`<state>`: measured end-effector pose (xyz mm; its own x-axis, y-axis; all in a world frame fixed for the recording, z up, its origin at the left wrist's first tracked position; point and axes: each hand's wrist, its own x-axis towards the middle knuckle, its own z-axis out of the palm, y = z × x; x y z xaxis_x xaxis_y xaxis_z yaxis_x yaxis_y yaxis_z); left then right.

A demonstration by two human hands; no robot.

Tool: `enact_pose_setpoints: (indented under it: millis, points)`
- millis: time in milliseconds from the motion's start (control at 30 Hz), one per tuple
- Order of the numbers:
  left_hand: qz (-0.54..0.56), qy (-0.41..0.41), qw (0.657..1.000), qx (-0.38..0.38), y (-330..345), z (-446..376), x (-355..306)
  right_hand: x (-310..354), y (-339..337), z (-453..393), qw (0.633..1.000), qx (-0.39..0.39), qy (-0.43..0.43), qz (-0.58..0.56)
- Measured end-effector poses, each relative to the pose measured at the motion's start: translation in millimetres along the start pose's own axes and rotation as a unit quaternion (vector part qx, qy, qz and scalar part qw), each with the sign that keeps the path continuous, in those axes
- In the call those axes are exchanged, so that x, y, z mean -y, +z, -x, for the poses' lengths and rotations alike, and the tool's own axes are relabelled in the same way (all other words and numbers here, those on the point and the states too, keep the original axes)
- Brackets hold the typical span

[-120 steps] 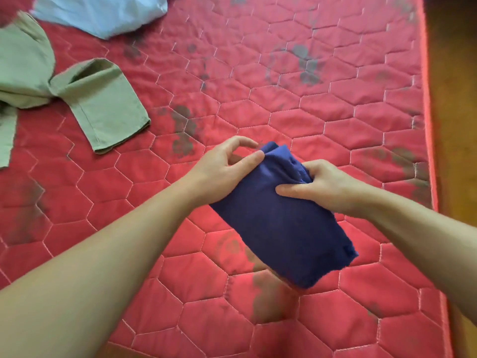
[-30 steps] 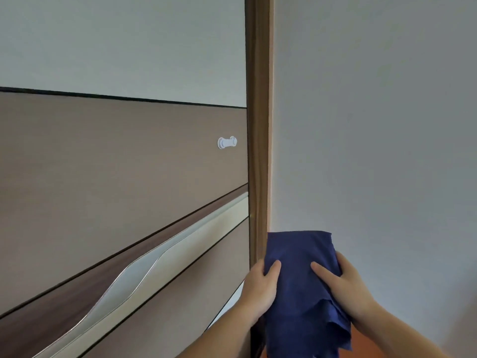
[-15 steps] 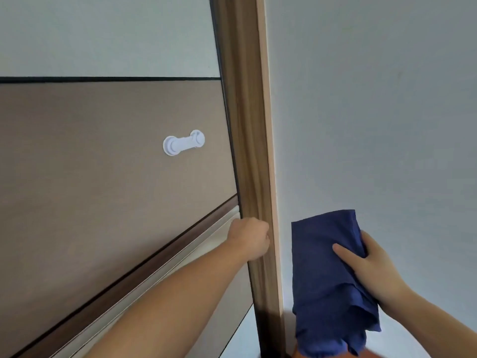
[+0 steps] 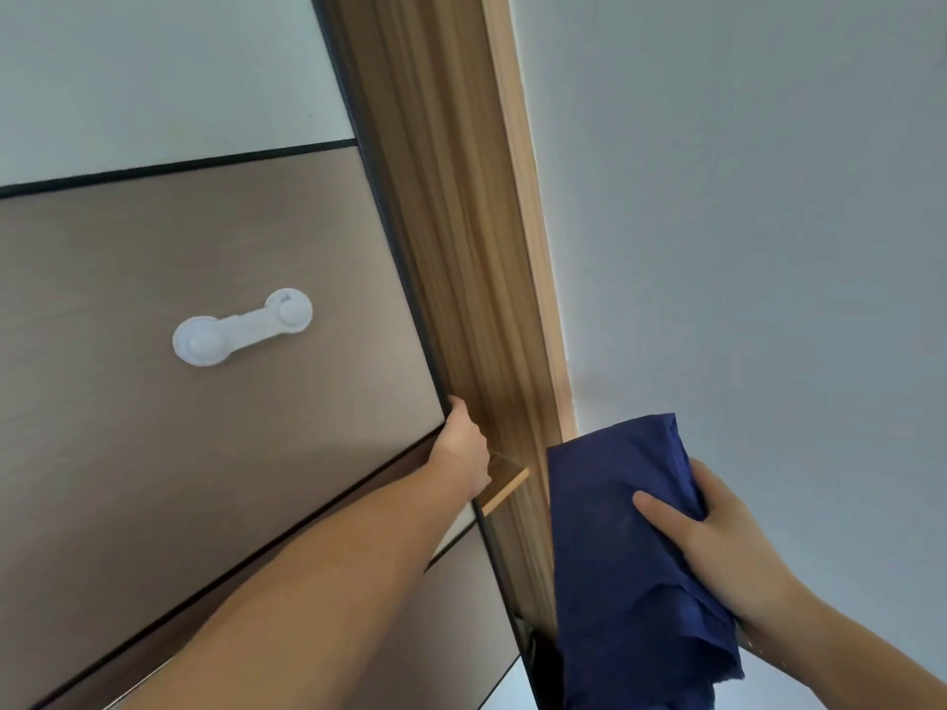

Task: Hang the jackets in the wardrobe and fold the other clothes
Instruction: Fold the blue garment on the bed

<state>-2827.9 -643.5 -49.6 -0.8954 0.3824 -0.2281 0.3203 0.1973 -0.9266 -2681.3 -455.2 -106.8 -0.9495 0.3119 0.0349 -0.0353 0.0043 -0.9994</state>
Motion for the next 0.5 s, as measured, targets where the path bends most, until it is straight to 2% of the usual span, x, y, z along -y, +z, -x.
enact_pose_setpoints:
  millis: [233,500]
  points:
    - [0.022,0.008,0.999,0.025,0,-1,-2,-1,10,-9,1.0,0.018,0.006,-0.015]
    - [-0.001,0.013,0.999,0.037,5,14,-2,3,19,-2,0.999,0.033,-0.002,-0.016]
